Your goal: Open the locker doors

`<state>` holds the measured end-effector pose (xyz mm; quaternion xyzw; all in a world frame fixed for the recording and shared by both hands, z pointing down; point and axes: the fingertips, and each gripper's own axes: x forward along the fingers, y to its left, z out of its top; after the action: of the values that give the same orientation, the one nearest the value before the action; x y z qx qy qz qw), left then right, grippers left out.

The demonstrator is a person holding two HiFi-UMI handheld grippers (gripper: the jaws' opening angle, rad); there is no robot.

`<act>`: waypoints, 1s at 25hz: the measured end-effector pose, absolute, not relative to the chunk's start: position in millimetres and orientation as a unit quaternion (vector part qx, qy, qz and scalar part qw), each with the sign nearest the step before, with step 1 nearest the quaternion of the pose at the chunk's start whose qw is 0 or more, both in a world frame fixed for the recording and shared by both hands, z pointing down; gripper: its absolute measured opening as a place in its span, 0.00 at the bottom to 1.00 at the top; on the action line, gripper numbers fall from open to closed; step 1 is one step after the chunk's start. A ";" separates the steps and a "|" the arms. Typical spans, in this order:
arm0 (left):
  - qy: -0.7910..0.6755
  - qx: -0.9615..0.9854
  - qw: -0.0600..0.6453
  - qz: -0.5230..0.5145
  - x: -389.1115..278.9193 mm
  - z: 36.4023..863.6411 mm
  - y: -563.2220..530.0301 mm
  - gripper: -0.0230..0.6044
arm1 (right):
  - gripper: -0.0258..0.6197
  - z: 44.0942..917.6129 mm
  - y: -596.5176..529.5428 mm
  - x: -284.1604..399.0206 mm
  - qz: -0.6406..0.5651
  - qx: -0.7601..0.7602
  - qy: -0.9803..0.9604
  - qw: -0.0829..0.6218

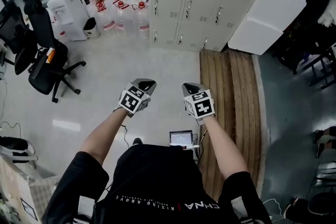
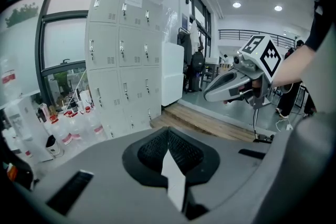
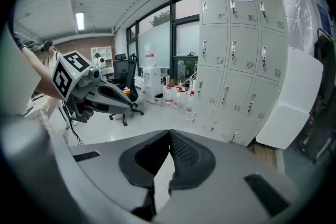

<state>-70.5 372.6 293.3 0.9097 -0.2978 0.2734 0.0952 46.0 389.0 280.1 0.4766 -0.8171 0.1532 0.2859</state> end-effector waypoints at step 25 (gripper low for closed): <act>-0.342 0.893 0.084 0.280 -29.8 324.3 307.9 0.07 | 0.09 323.6 336.2 103.4 0.204 0.446 -0.822 0.291</act>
<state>-29.8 307.9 324.3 0.8930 -0.3424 0.2797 0.0840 103.4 336.2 323.6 0.4455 -0.8219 0.2037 0.2907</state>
